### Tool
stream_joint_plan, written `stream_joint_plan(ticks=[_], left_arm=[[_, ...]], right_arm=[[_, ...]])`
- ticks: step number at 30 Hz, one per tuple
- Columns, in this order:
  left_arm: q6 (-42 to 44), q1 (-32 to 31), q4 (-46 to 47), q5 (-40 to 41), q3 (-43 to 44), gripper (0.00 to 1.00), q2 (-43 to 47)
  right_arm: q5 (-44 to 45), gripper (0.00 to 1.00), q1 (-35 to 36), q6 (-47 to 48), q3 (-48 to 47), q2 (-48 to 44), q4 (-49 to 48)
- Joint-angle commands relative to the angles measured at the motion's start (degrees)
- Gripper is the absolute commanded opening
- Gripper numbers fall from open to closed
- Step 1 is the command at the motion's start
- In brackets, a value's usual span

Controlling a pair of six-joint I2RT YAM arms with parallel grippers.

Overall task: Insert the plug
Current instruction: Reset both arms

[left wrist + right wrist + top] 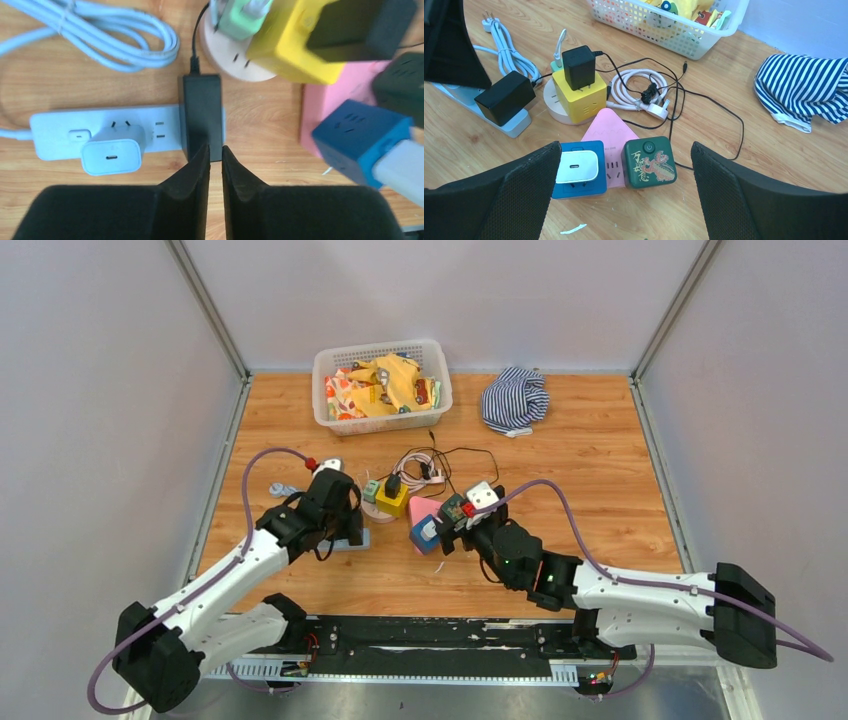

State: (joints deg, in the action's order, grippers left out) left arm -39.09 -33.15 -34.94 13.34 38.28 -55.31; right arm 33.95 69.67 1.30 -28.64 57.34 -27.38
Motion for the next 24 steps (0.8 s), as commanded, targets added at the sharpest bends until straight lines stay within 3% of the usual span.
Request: stream_joint_plan(ticks=[1, 5, 11, 13, 14, 15, 18, 24], left_arm=[[4.72, -0.26, -2.19, 3.22, 9.98, 0.22, 0.54], [8.70, -0.32, -2.07, 2.88, 17.27, 0.36, 1.05], [13.42, -0.27, 0.37, 0.81, 24.17, 0.48, 3.27], [14.99, -0.28, 2.94, -1.84, 24.43, 0.69, 4.84], [15.61, -0.26, 4.23, -3.19, 24.30, 0.94, 5.77], [16.05, -0.29, 5.52, -4.35, 24.05, 0.99, 6.68], [16.58, -0.34, 8.70, -7.43, 22.85, 1.00, 9.35], [17.20, -0.31, 10.92, -9.07, 18.71, 1.00, 14.59]], right_arm=[[-0.93, 1.00, -0.72, -0.97, -3.29, -1.14, 4.07], [-0.40, 1.00, -0.70, -4.19, -6.74, -3.02, 13.56], [5.85, 1.00, -0.68, -13.23, -16.36, -5.23, 34.87], [8.19, 1.00, -0.67, -16.92, -19.05, -6.19, 40.08], [9.29, 1.00, -0.70, -18.62, -20.10, -6.65, 42.75], [10.05, 1.00, -0.68, -19.95, -21.00, -7.13, 45.14], [11.37, 1.00, -0.72, -22.87, -22.24, -9.62, 50.68], [10.05, 1.00, -0.68, -23.23, -20.31, -16.74, 51.72]])
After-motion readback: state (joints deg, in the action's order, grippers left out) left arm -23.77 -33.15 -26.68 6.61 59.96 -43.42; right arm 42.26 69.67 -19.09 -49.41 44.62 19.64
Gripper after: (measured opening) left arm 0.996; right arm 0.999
